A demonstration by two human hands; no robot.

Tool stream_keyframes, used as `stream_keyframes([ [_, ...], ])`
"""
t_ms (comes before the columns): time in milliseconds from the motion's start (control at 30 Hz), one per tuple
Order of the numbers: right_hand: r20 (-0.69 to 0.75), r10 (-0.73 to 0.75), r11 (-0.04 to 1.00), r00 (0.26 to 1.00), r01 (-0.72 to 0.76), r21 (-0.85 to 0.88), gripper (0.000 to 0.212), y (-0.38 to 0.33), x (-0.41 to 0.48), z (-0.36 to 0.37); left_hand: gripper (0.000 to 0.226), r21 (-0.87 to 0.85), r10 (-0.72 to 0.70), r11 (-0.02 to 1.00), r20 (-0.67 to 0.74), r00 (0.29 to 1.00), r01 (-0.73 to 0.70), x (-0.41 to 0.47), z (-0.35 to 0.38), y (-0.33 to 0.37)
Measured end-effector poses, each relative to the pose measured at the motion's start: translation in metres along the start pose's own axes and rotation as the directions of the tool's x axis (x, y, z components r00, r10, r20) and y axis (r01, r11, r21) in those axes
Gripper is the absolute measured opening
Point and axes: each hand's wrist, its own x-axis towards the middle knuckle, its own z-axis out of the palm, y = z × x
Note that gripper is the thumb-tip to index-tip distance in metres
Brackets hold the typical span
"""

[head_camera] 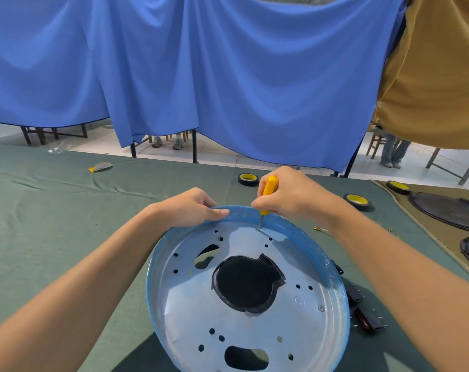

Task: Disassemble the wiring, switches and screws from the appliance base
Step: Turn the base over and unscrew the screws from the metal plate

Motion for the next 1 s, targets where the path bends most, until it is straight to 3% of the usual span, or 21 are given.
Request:
stream_keyframes([
  [200,-0.198,0.013,0.998,0.980,-0.001,0.063,0.026,-0.008,0.010,0.003,0.036,-0.007,0.000,1.000,-0.040,0.999,0.000,-0.004,-0.009,0.011],
  [267,-0.127,0.046,0.996,0.991,-0.036,0.084,0.021,-0.008,0.012,0.000,0.037,0.008,-0.016,1.000,-0.046,0.999,0.016,-0.005,-0.014,0.016],
  [400,0.147,0.068,0.991,0.987,-0.085,0.108,0.023,-0.008,0.014,-0.014,0.037,0.045,-0.070,0.996,-0.027,0.997,0.071,-0.004,-0.017,0.018],
  [467,0.183,0.070,0.988,0.981,-0.094,0.127,0.027,-0.007,0.016,-0.018,0.037,0.069,-0.096,0.993,-0.021,0.995,0.097,-0.003,-0.018,0.017],
  [533,0.092,0.069,0.988,0.993,-0.081,0.129,0.032,-0.007,0.019,-0.016,0.038,0.059,-0.112,0.992,-0.026,0.993,0.113,-0.001,-0.019,0.016],
  [633,-0.188,0.001,0.998,0.982,-0.013,-0.058,0.042,-0.009,0.025,-0.005,0.042,0.053,-0.115,0.992,-0.039,0.993,0.117,0.001,-0.022,0.018],
  [700,-0.254,-0.043,0.991,0.966,0.009,-0.130,0.039,-0.011,0.027,-0.001,0.043,0.075,-0.117,0.990,-0.041,0.992,0.120,0.002,-0.024,0.020],
  [800,-0.077,0.029,0.993,0.997,-0.037,-0.108,0.024,-0.011,0.029,-0.008,0.043,0.087,-0.136,0.987,-0.029,0.990,0.138,0.002,-0.027,0.019],
  [900,0.132,0.070,0.991,0.989,-0.084,0.105,0.021,-0.011,0.029,-0.017,0.044,0.113,-0.145,0.983,-0.013,0.989,0.146,0.002,-0.027,0.015],
  [1000,0.053,0.035,0.999,0.998,-0.035,0.005,0.026,-0.008,0.034,-0.014,0.045,0.088,-0.157,0.984,-0.003,0.988,0.157,0.002,-0.026,0.014],
])
